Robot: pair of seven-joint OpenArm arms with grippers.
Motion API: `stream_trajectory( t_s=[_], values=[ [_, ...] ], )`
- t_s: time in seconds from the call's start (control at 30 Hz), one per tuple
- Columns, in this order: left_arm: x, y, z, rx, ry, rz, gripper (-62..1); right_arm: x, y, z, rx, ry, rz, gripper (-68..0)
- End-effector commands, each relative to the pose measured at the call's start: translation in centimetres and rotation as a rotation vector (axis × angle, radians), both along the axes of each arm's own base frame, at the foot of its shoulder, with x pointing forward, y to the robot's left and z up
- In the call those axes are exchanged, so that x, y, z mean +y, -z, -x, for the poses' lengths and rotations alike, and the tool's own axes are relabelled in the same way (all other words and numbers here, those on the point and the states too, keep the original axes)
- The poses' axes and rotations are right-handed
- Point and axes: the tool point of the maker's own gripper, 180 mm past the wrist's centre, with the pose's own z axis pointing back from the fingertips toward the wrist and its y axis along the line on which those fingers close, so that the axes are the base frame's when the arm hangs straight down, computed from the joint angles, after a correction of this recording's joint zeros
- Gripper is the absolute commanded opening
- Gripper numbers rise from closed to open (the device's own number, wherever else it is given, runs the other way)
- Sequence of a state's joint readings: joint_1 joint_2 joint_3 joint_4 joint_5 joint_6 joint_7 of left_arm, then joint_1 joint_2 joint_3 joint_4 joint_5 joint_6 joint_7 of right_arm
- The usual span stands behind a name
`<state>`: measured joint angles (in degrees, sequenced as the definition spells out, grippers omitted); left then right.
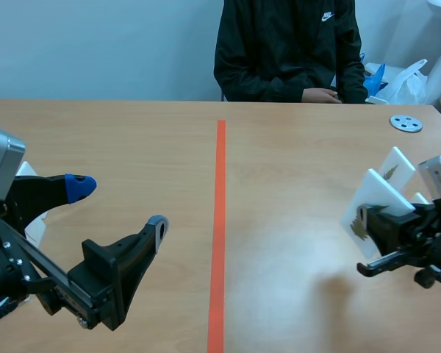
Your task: Sort the leaf by its shape. The table is split by an orange tape line. A compound leaf with several leaflets goes to the left side, a simple leaf with one blade goes to the right side. Return to the home posture when a red brick is placed on the table.
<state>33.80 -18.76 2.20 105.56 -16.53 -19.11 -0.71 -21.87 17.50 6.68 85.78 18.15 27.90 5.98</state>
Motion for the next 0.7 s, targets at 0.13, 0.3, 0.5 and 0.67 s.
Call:
stream_trajectory(
  t_s=[0.13, 0.3, 0.5, 0.67],
  values=[
    [-0.3, -1.0, 0.1, -0.028, 0.007, 0.022, 1.4, -1.4, -1.0, -0.7, -0.025, 0.042, -0.008, -66.4],
    [-0.3, -1.0, 0.1, -0.029, 0.007, 0.023, 1.4, -1.9, 0.5, -0.8, 0.006, 0.088, -0.049, -66.4],
    [-0.3, -1.0, 0.1, -0.03, 0.007, 0.024, 1.4, -2.9, 3.2, -1.1, 0.058, 0.149, -0.088, -66.4],
    [-0.3, -1.0, 0.1, -0.03, 0.007, 0.024, 1.4, -3.6, 4.7, -1.3, 0.078, 0.19, -0.098, -66.4]
  ],
)
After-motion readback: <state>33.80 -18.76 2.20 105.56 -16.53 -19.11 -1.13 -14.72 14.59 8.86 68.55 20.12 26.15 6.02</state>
